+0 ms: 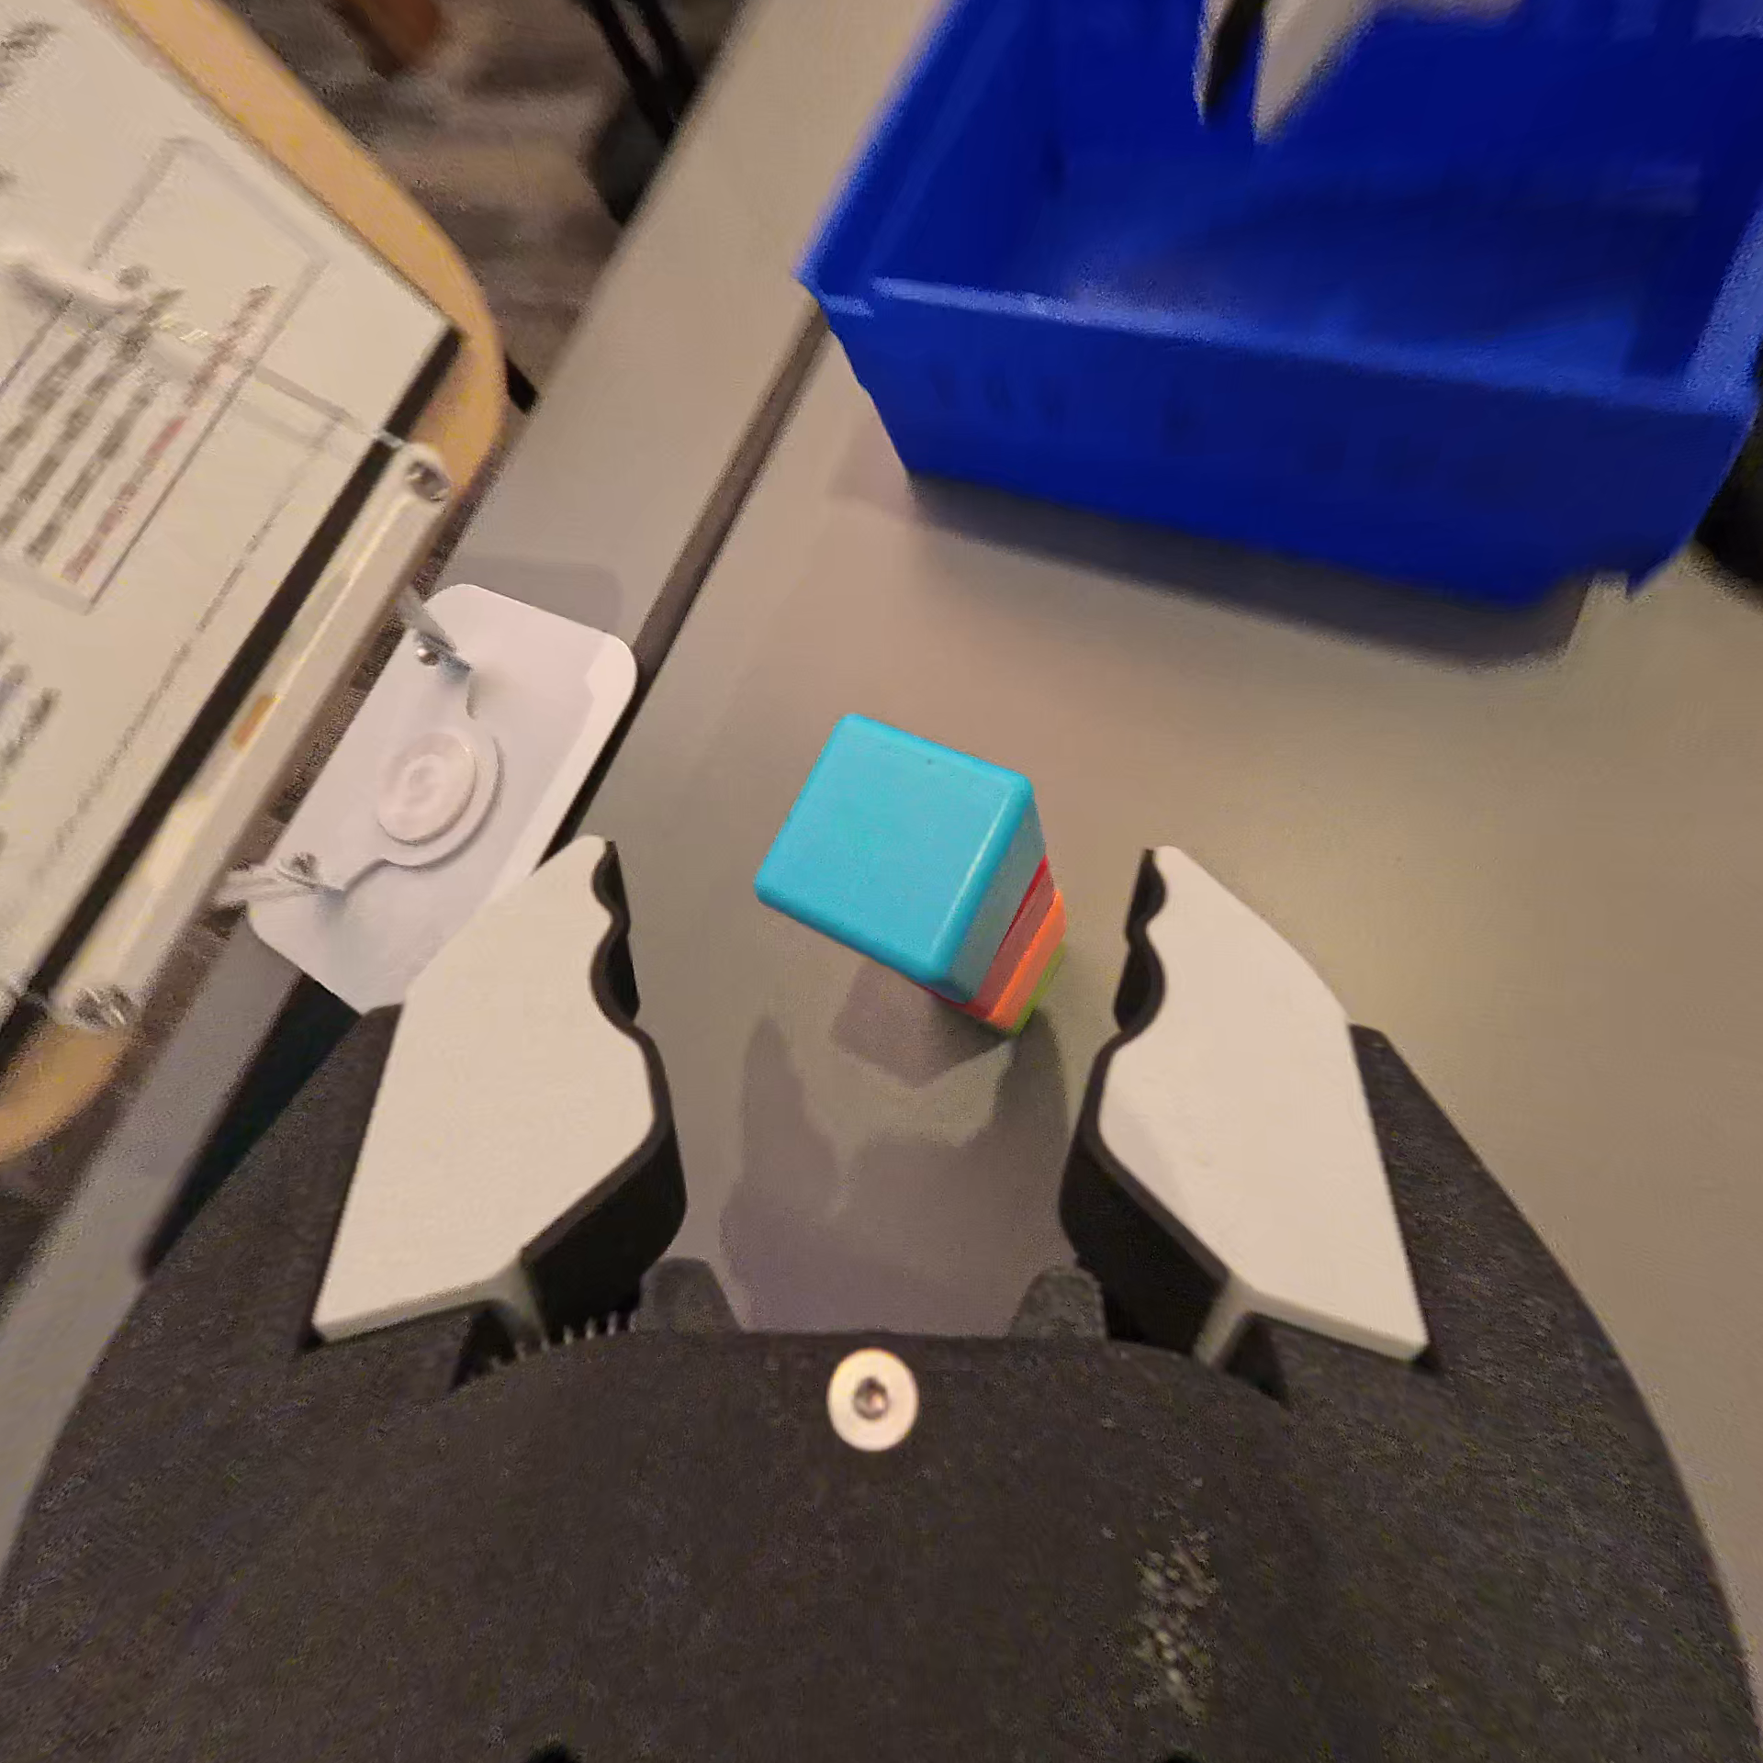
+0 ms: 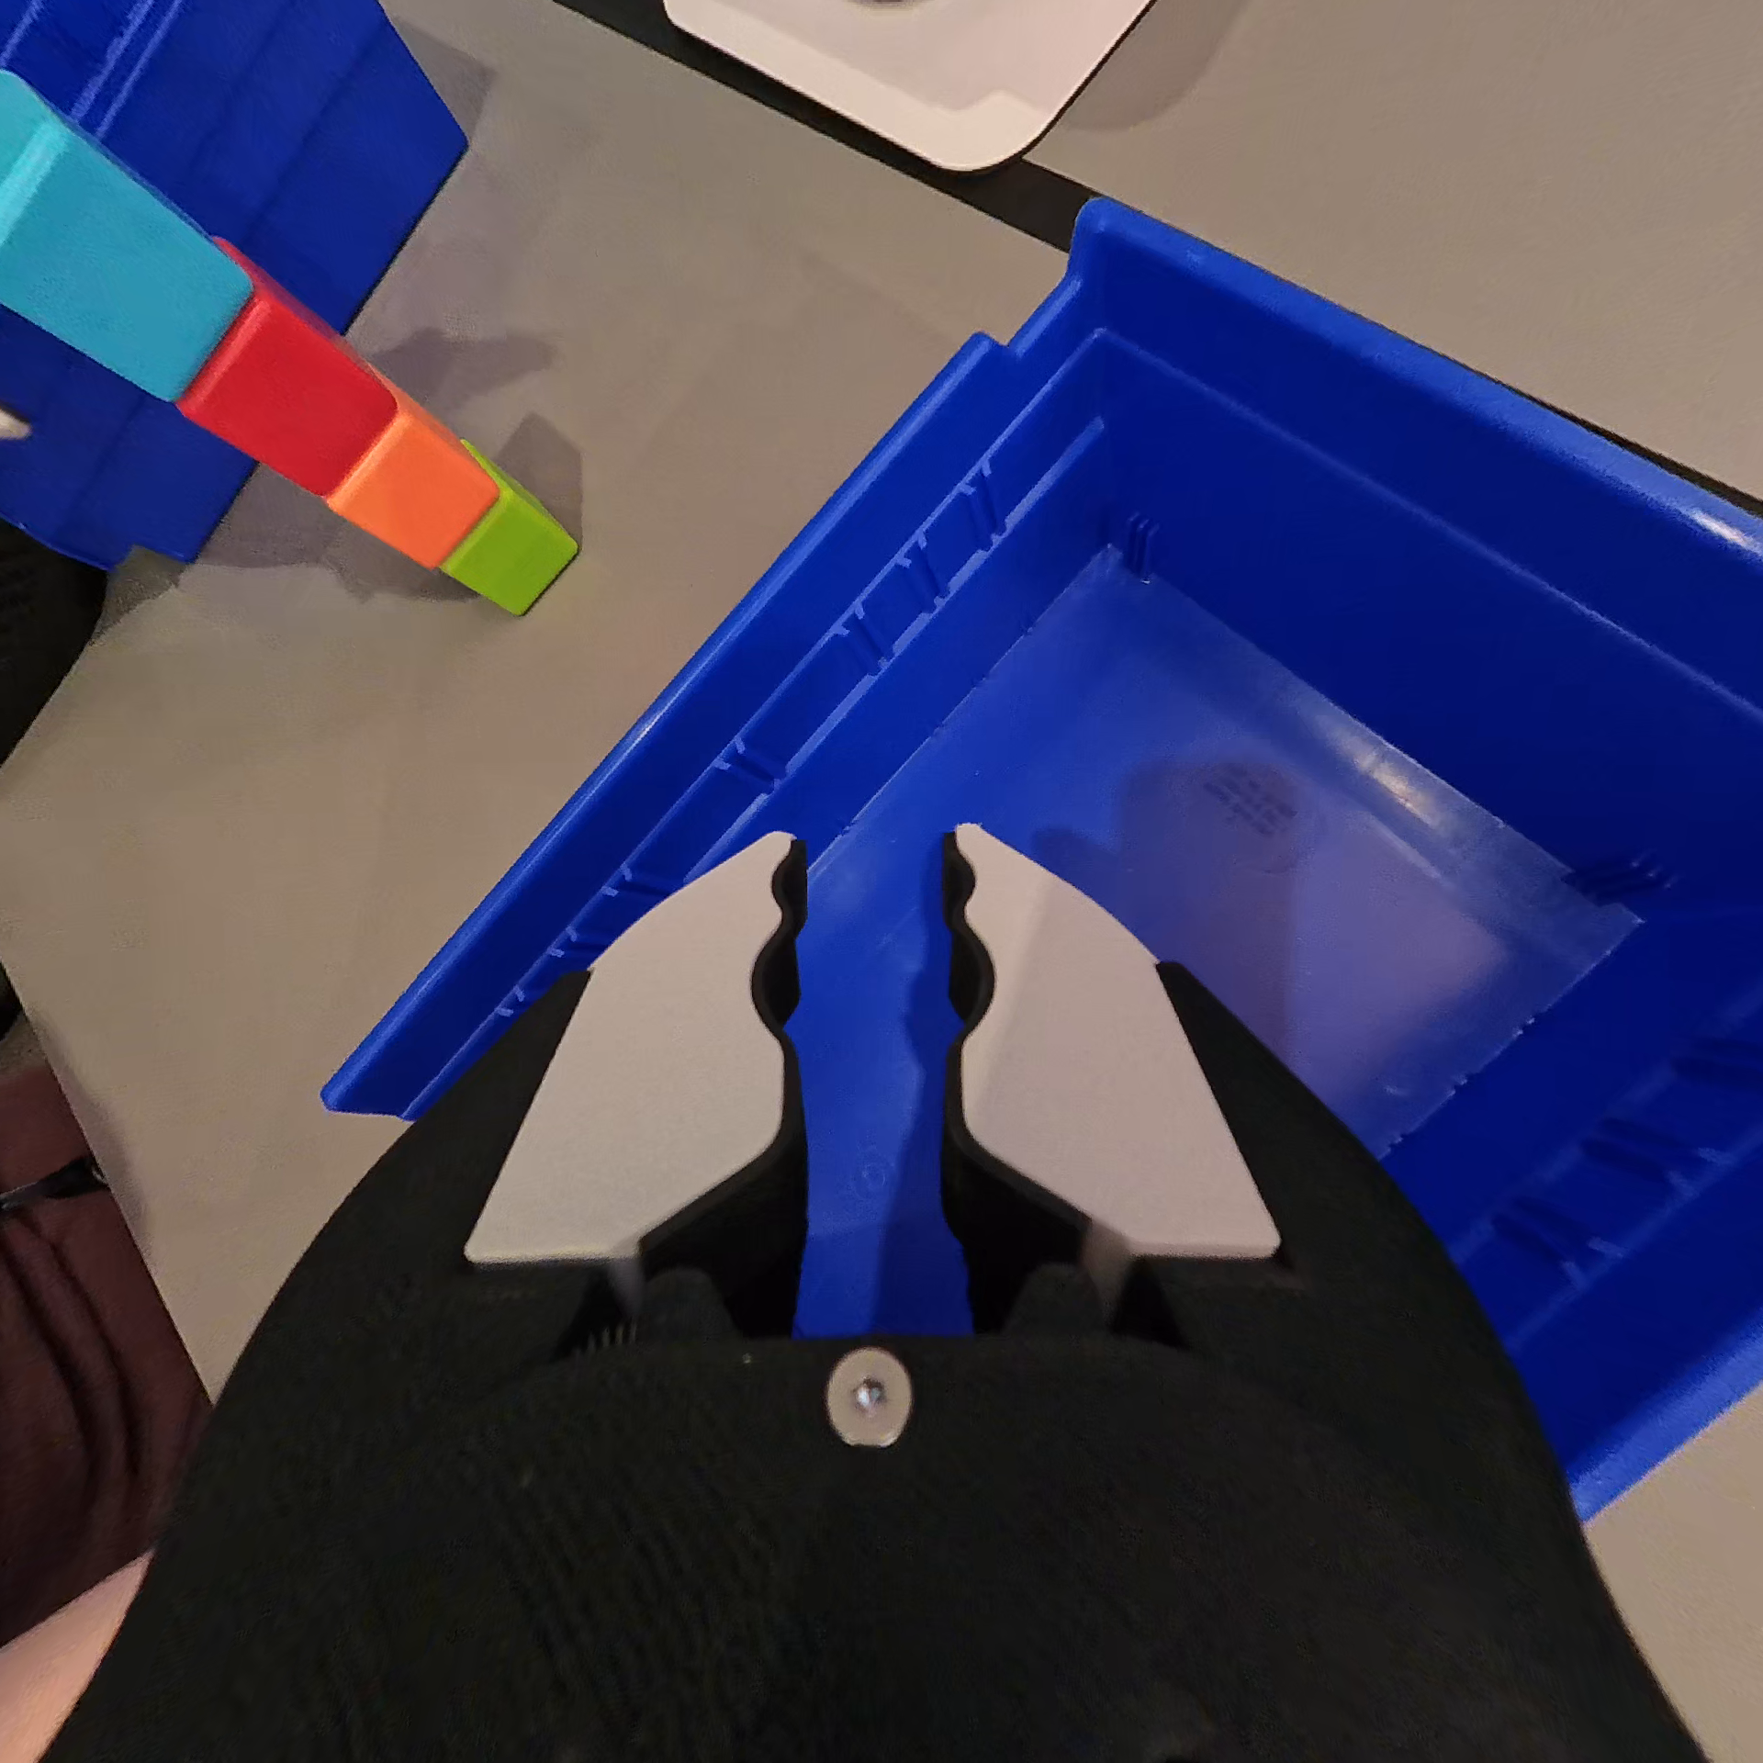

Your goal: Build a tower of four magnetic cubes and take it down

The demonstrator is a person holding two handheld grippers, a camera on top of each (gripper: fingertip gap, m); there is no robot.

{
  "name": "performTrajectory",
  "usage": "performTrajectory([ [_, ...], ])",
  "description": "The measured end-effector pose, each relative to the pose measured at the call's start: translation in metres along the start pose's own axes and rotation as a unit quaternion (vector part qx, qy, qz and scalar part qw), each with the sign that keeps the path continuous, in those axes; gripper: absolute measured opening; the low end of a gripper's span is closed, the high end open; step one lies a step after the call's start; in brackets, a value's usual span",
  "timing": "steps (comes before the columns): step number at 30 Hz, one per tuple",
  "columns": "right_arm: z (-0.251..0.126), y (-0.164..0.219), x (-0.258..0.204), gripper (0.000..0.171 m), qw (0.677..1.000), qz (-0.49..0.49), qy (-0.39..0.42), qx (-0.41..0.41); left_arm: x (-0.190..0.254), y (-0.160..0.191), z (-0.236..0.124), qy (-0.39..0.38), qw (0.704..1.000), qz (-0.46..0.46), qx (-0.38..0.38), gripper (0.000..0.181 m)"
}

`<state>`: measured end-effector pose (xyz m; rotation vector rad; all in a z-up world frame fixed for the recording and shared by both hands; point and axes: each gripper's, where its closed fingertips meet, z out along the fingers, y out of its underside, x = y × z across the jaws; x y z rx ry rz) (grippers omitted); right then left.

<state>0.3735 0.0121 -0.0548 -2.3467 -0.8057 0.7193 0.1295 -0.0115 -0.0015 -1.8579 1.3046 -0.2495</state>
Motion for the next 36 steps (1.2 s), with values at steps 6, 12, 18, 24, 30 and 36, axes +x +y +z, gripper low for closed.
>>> performTrajectory([
  [6, 0.001, -0.003, -0.001, 0.029, 1.000, -0.007, 0.015, -0.004, 0.014, 0.014, -0.008, -0.053, 0.970, -0.148, 0.185, 0.096],
  [12, -0.003, -0.009, -0.002, 0.029, 0.999, -0.015, 0.035, 0.002, 0.007, 0.021, 0.011, -0.106, 0.957, -0.162, 0.216, 0.093],
  [18, -0.011, -0.032, -0.013, 0.028, 0.997, -0.033, 0.049, 0.044, 0.006, 0.028, 0.032, -0.087, 0.941, -0.218, 0.245, 0.088],
  [24, -0.019, -0.091, -0.069, 0.028, 0.983, -0.109, 0.048, 0.142, 0.016, 0.031, 0.047, -0.049, 0.945, -0.206, 0.250, 0.084],
  [30, 0.020, -0.118, -0.164, 0.040, 0.952, -0.247, -0.050, 0.177, 0.017, 0.030, 0.050, -0.036, 0.943, -0.205, 0.261, 0.071],
  [36, 0.076, -0.116, -0.199, 0.060, 0.937, -0.316, -0.045, 0.144, 0.017, 0.030, 0.050, -0.032, 0.943, -0.198, 0.264, 0.065],
])
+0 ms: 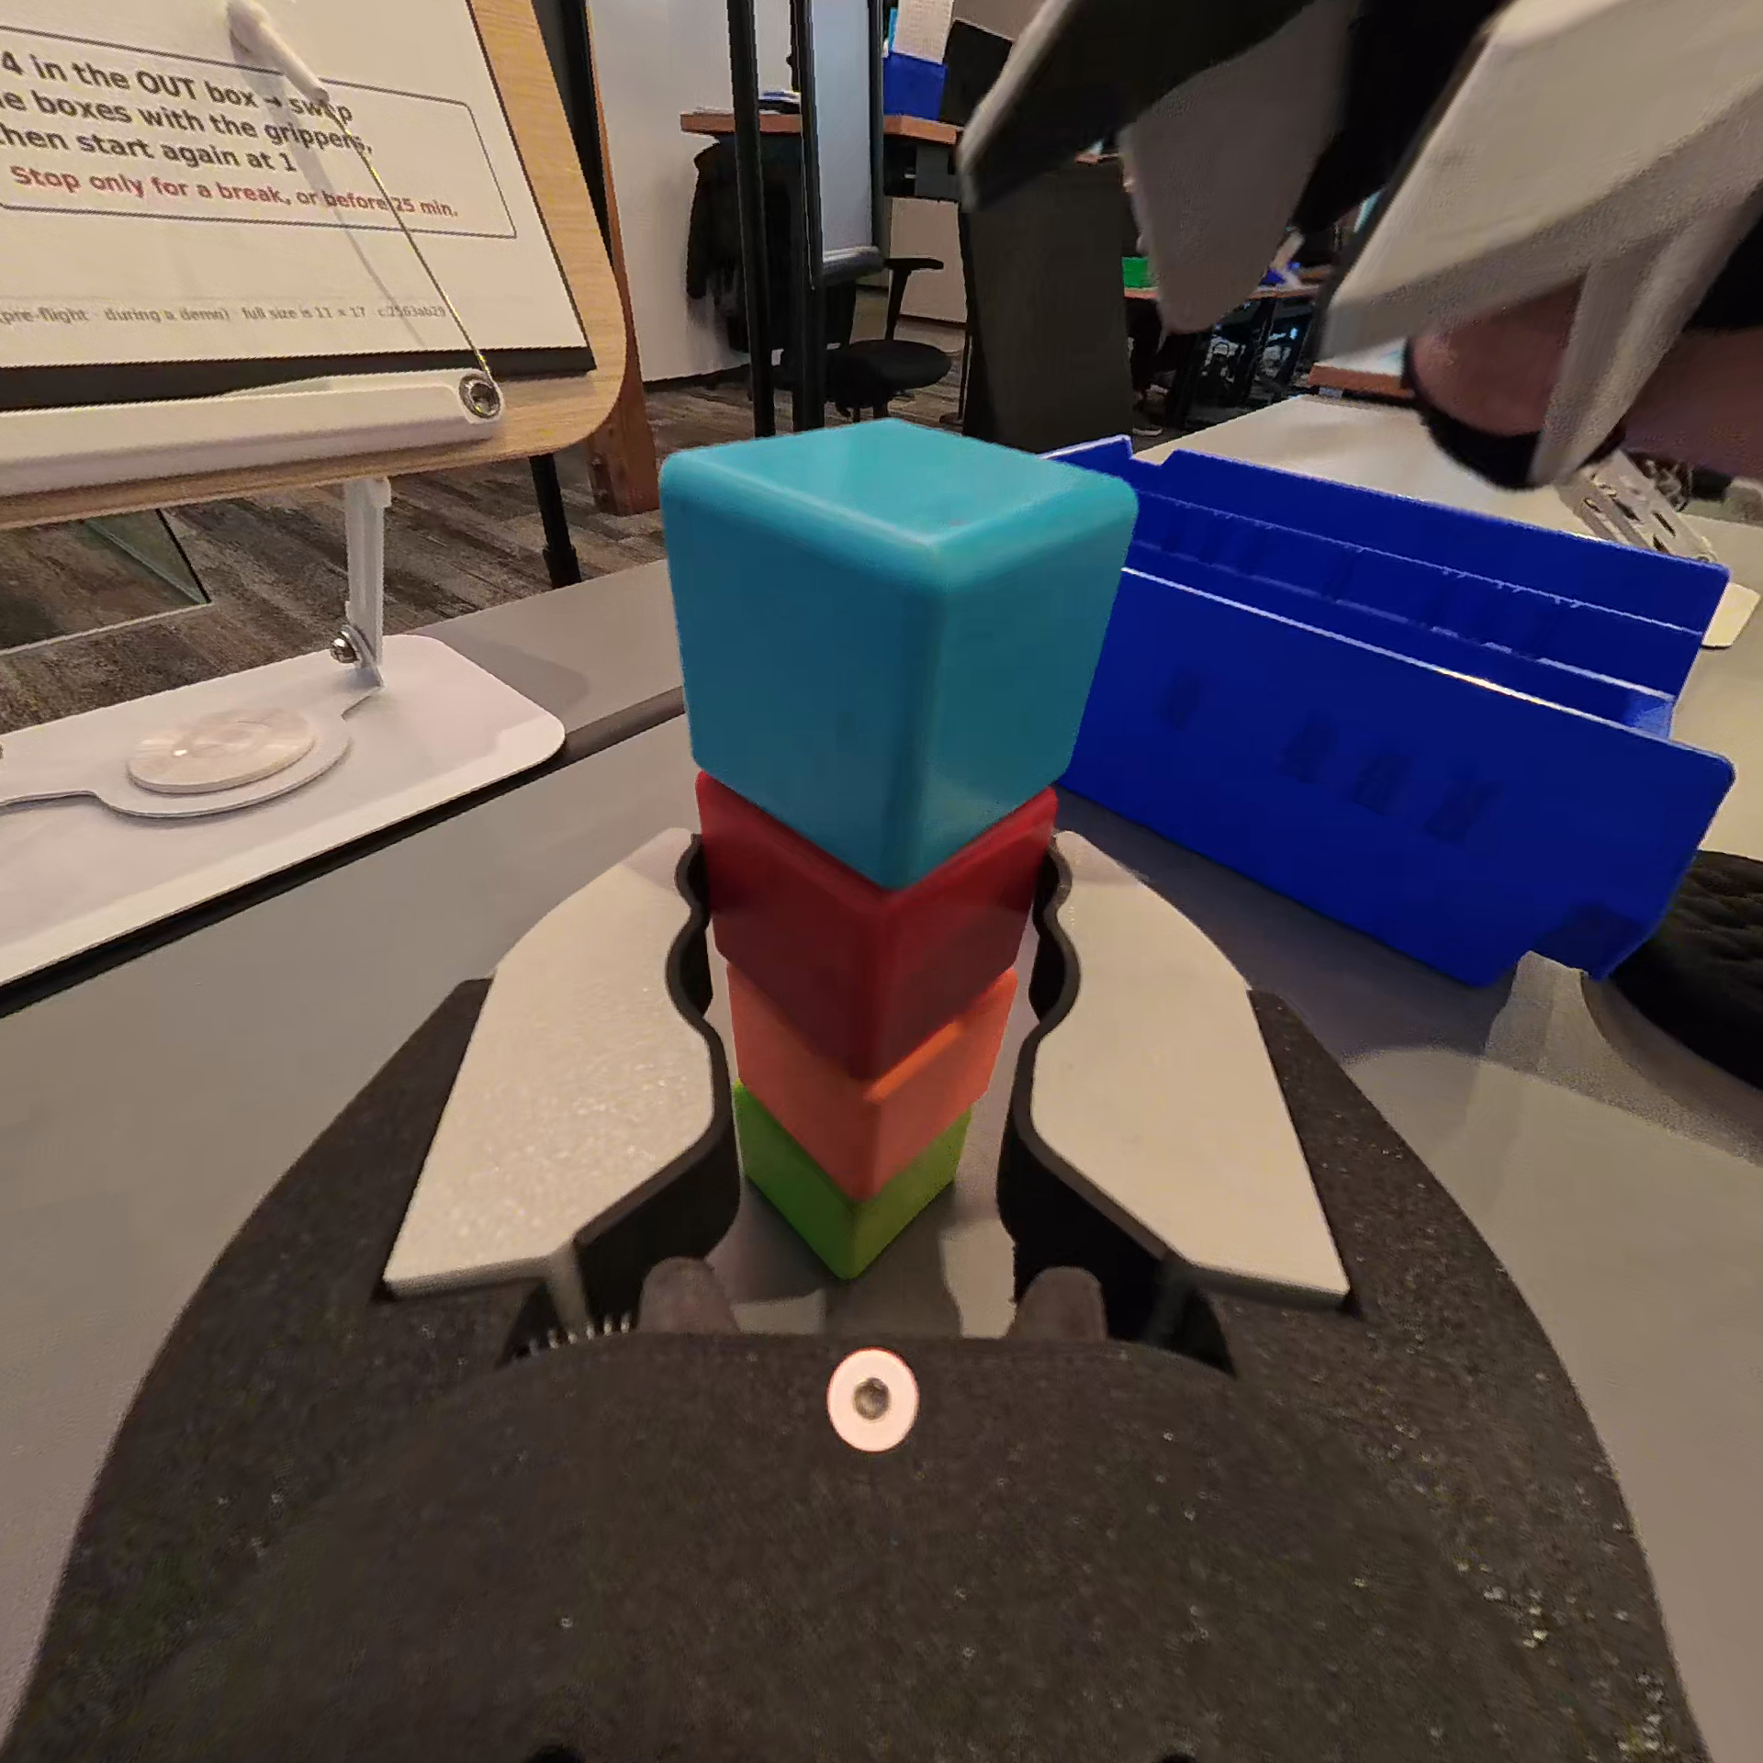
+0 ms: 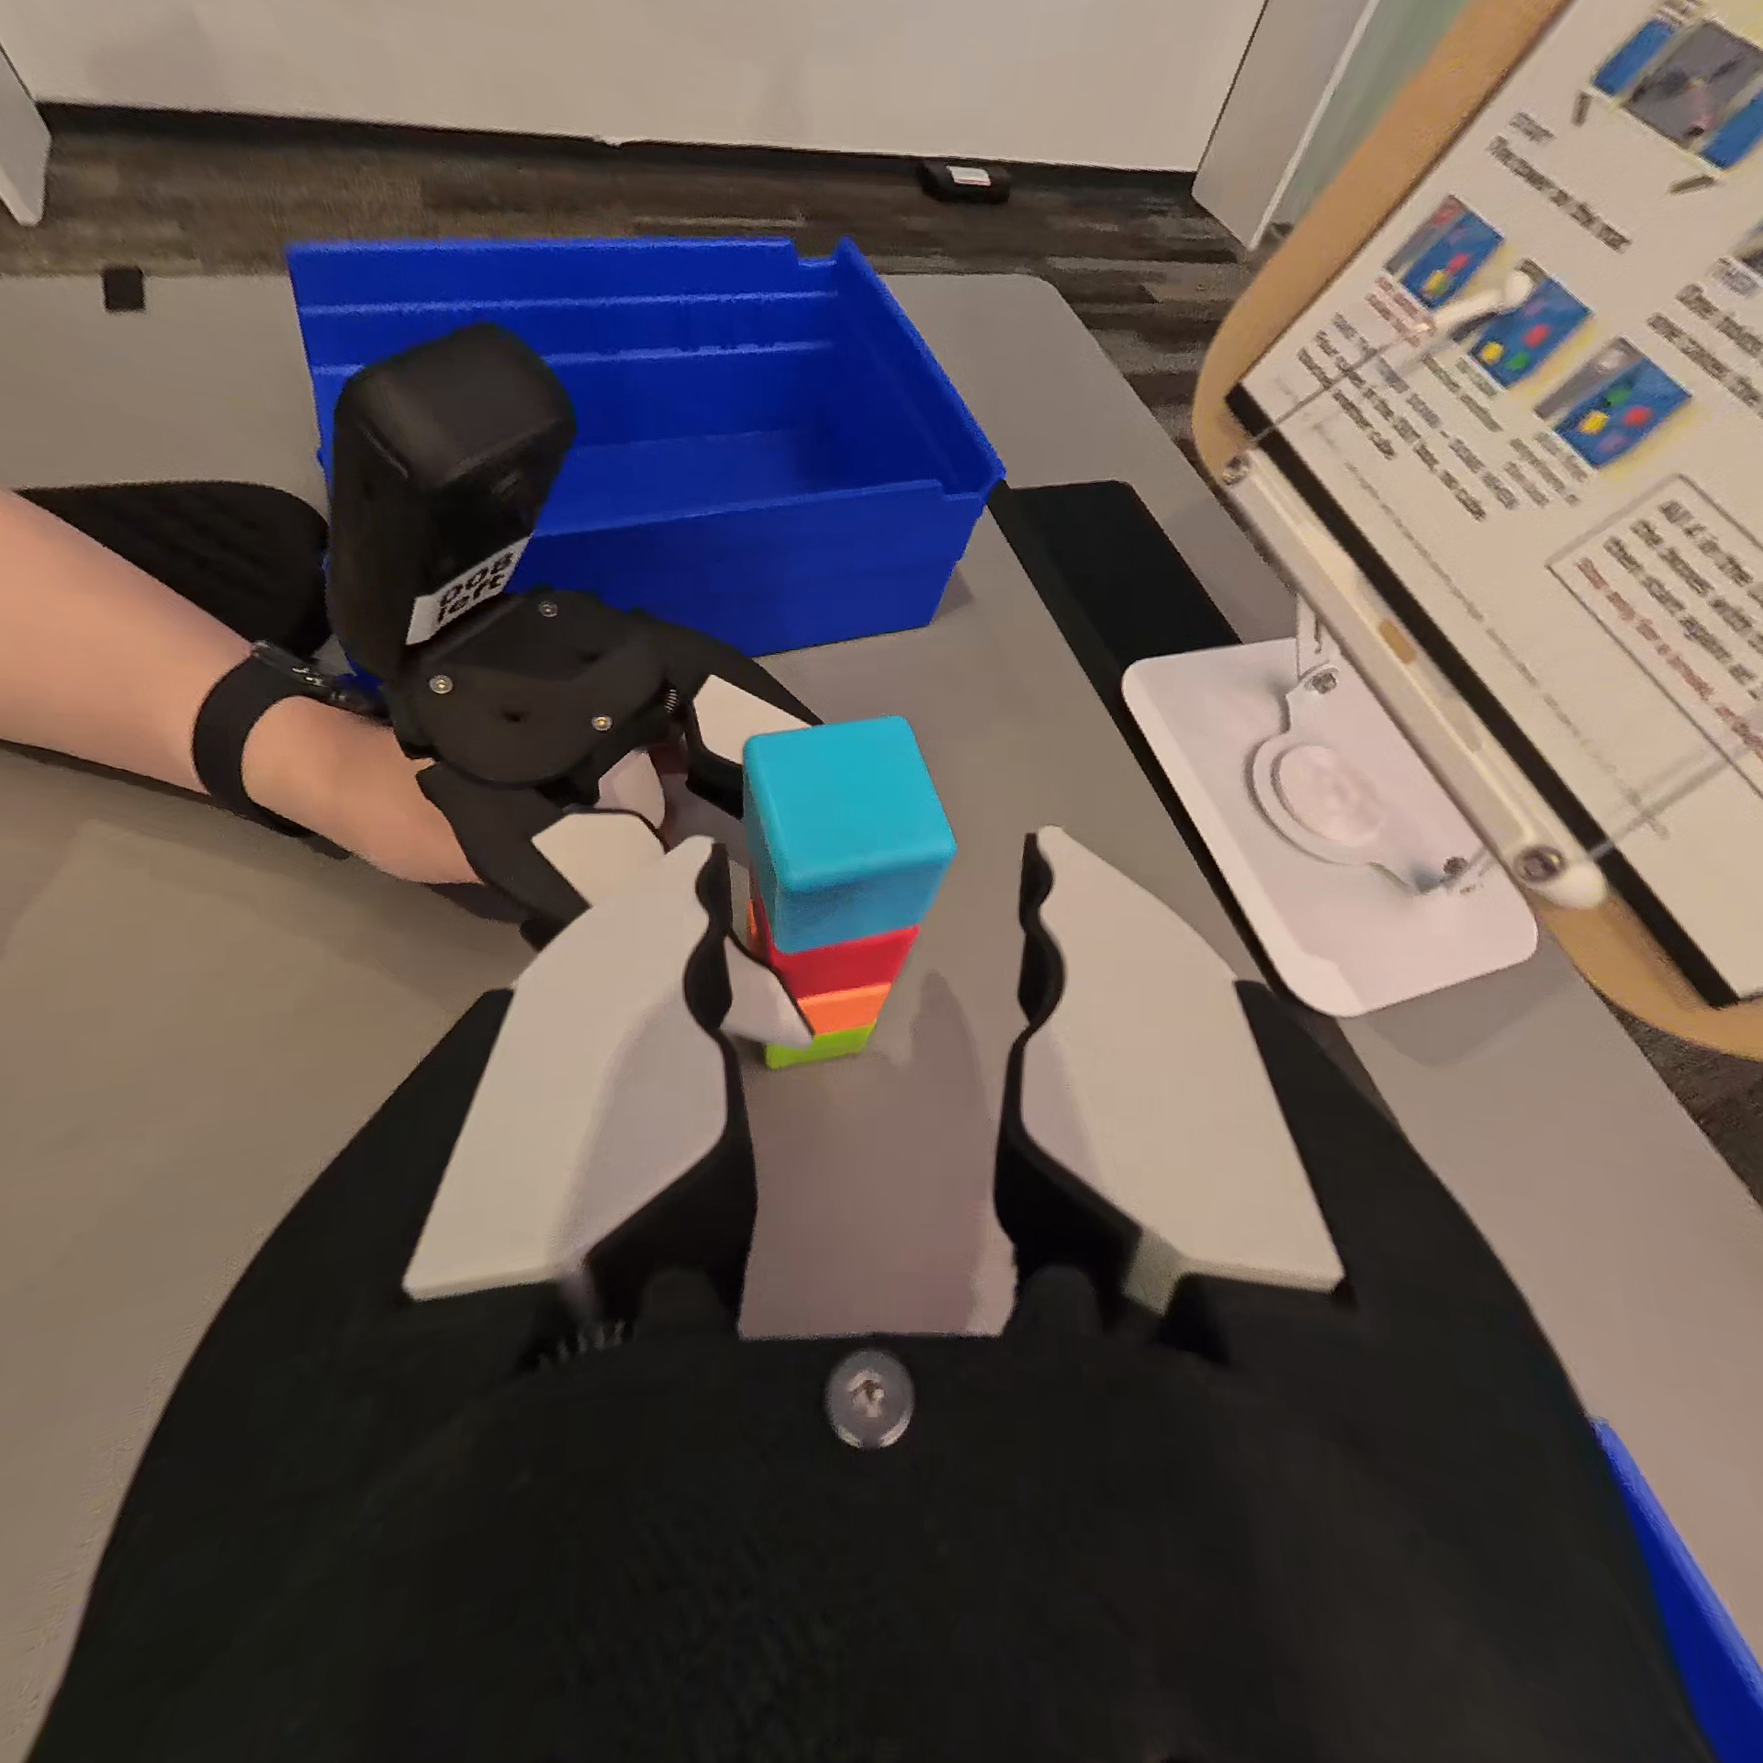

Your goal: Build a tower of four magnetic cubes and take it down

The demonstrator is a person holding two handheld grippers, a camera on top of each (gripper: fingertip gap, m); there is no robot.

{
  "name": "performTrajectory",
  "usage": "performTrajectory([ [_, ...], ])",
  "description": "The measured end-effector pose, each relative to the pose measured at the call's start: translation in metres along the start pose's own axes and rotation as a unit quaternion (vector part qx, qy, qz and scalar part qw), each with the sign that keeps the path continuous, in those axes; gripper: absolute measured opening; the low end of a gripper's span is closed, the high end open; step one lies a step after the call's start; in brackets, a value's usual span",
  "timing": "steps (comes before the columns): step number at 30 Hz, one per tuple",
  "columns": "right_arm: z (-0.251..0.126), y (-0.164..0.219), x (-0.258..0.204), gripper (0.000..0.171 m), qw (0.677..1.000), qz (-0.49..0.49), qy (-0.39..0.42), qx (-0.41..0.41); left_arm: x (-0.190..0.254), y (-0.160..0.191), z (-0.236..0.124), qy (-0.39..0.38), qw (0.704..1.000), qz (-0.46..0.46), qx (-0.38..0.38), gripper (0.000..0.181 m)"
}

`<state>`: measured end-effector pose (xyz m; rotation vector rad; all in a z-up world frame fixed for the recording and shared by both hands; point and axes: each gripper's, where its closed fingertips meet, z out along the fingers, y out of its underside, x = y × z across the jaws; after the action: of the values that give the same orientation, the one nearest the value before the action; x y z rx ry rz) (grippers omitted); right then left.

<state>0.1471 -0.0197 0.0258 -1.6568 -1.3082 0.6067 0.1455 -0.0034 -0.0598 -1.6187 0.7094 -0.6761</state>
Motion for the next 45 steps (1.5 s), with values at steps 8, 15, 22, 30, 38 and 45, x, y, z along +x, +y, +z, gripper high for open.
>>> performTrajectory([
  [8, 0.035, 0.018, -0.015, 0.062, 0.999, -0.001, -0.022, -0.040, 0.010, 0.002, -0.005, -0.008, 1.000, 0.005, -0.005, 0.065],
  [15, 0.038, 0.024, -0.017, 0.052, 0.997, 0.023, -0.043, -0.051, 0.012, 0.002, -0.004, -0.001, 1.000, 0.006, -0.009, 0.065],
  [22, 0.038, 0.023, -0.016, 0.051, 0.998, 0.019, -0.032, -0.057, 0.011, 0.002, -0.003, -0.006, 1.000, 0.007, -0.021, 0.065],
  [30, 0.039, 0.022, -0.014, 0.051, 0.998, 0.014, -0.019, -0.060, 0.009, 0.002, -0.002, -0.009, 1.000, 0.007, -0.027, 0.065],
  [38, 0.027, 0.003, -0.011, 0.051, 0.999, 0.026, -0.015, -0.018, 0.010, 0.002, 0.000, -0.012, 0.999, 0.021, -0.037, 0.065],
  [45, -0.061, -0.029, 0.028, 0.051, 0.993, 0.022, 0.105, 0.045, 0.007, 0.003, 0.001, -0.010, 0.999, 0.007, -0.034, 0.065],
])
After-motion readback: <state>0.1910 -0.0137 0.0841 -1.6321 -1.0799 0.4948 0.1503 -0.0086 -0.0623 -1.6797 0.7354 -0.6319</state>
